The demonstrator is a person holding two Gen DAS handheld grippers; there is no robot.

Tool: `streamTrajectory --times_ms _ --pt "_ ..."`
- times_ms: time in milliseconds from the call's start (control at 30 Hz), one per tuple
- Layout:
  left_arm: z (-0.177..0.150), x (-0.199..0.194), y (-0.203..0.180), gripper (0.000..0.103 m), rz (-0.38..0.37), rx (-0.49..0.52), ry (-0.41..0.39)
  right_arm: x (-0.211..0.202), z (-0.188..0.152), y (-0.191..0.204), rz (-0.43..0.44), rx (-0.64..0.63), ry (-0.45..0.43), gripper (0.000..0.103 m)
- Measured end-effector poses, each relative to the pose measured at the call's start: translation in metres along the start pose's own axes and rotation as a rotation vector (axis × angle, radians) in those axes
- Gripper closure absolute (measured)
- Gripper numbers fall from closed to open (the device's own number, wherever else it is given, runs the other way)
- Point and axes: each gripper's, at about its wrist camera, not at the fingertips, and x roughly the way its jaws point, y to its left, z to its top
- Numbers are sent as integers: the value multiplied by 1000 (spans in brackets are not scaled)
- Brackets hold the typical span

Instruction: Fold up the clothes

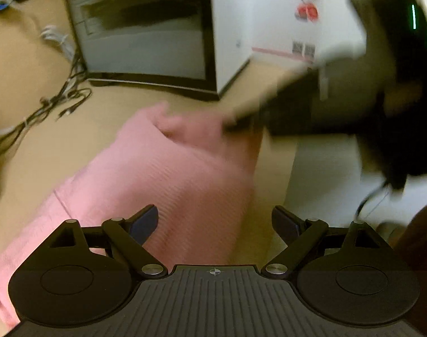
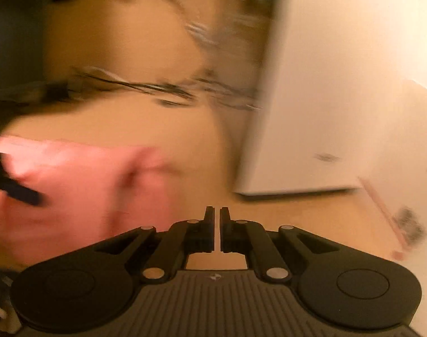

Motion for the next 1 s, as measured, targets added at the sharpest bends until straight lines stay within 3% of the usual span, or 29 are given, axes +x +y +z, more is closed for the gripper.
streamTrajectory --times_ms 67,100,133,167,233,333,433,500,533,567,667,733,833,867,1000 --pt "-2 7 5 11 34 -41 20 -1 -6 -21 18 101 25 99" --pt "-3 11 9 11 56 -70 27 -4 -9 -28 74 169 27 97" --pt "-5 10 15 11 77 -105 32 -6 -13 -34 128 235 28 87" --pt "-7 10 21 11 97 -141 36 -5 -17 -35 172 289 27 67" --pt "-11 7 35 10 95 -227 40 0 -24 -31 235 365 27 53" --pt "-18 3 56 9 86 -356 45 22 -34 -17 272 415 46 52" --pt "-23 -4 73 9 63 -473 44 34 -39 -6 315 458 48 54" --pt "-27 -11 79 8 24 -532 32 39 -37 -2 411 462 72 82" --pt "-29 -14 82 7 5 -561 26 39 -32 1 416 452 67 96" --pt "-32 -17 85 7 -31 -606 21 38 -26 4 416 440 58 96" --pt "-45 -23 97 6 -138 -746 12 9 7 20 358 287 -65 100" --pt "-54 -23 101 6 -168 -793 13 -15 23 64 365 -34 -119 101" --pt "-65 -23 103 6 -188 -824 10 -22 2 135 413 -446 -87 101" --pt "-67 -23 103 6 -194 -829 5 -18 -8 150 415 -511 -68 103" --pt "-68 -39 116 11 -138 -858 -16 -14 -18 160 429 -507 -24 103"
